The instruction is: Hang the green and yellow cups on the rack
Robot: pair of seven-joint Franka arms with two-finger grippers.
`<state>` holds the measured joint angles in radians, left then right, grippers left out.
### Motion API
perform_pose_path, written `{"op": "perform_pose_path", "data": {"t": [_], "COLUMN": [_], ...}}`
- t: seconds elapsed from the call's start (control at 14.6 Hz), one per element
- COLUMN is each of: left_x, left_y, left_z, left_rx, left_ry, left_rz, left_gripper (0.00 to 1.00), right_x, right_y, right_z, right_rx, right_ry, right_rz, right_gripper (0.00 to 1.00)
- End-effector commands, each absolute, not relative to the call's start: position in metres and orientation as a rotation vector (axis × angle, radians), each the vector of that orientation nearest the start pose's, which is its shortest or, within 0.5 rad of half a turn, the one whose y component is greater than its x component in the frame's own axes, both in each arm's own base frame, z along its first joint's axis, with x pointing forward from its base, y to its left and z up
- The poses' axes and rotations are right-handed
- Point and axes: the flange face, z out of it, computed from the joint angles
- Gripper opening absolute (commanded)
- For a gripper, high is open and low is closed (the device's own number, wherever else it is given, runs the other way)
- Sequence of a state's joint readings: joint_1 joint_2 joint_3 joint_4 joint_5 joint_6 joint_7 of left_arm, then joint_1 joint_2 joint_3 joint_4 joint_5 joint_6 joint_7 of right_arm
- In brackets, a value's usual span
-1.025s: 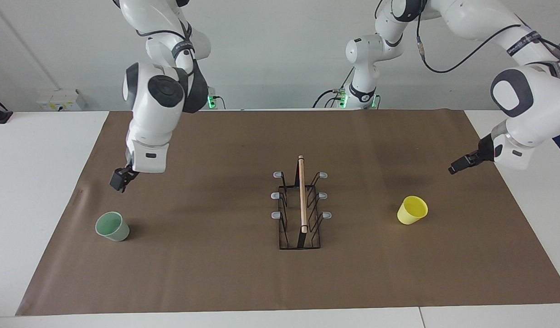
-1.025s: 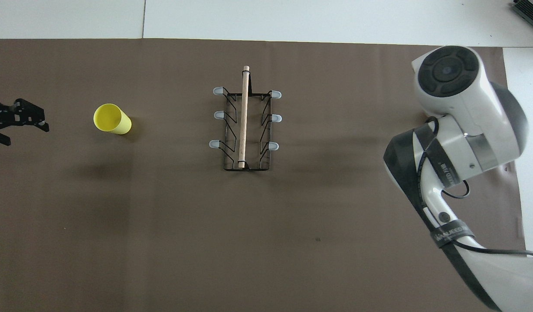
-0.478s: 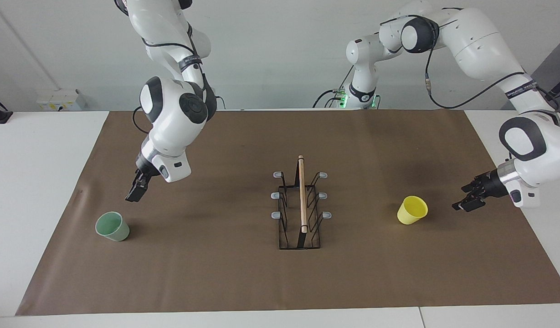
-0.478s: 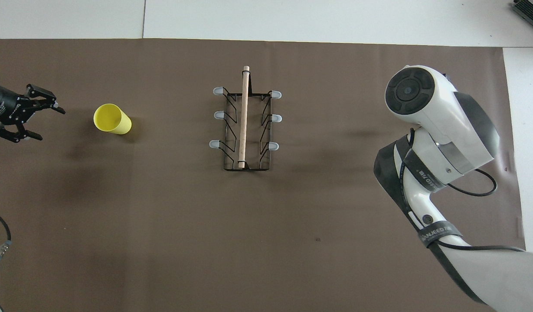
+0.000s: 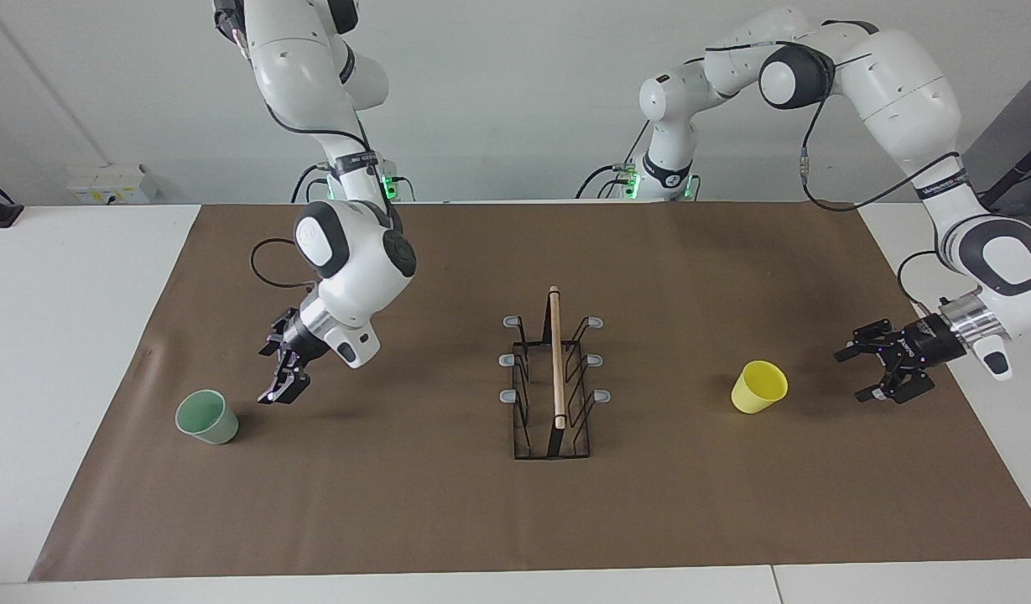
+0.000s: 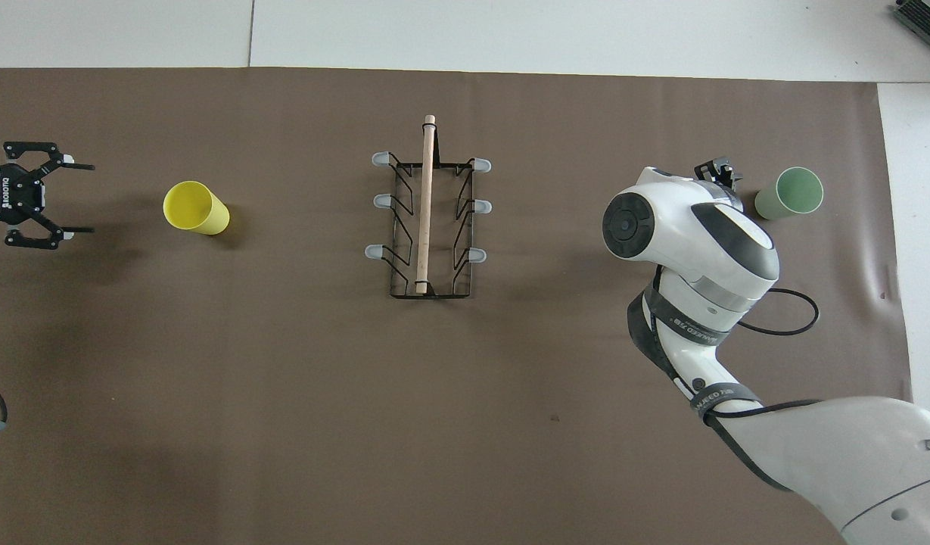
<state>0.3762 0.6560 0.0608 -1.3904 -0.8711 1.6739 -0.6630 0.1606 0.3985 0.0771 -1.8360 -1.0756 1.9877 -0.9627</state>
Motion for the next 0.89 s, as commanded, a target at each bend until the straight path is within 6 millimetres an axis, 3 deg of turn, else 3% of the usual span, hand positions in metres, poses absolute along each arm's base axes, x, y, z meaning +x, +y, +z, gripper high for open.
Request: {"op": "perform_pose_path", "data": {"t": [0.0,0.27,0.48,0.82], "left_x": [0.627,0.591,0.577,0.582], "left_y": [0.21,0.216,0.21,0.179], "left_z": [0.304,0.285,0.278,0.268], "left_rx": [1.525,1.461,1.419,1.351], "left_ry": [1.605,1.649,1.656,1.661], "left_rz": [-0.609,-0.671,-0.683,-0.686], "left_gripper": [1.0,1.0,1.0,1.0], "right_x": [0.629,0.628,0.618,0.619], "right_y": [0.097,0.092,0.079,0.049], "right_z": [0.294,0.262,0.241,0.233], "right_rx": [1.424,1.343,1.299,1.241], "right_ry": [1.786,1.796,1.794,1.801], "right_rz": [-0.616,-0.641,-0.61,-0.591], "right_gripper": [1.0,1.0,1.0,1.0]}}
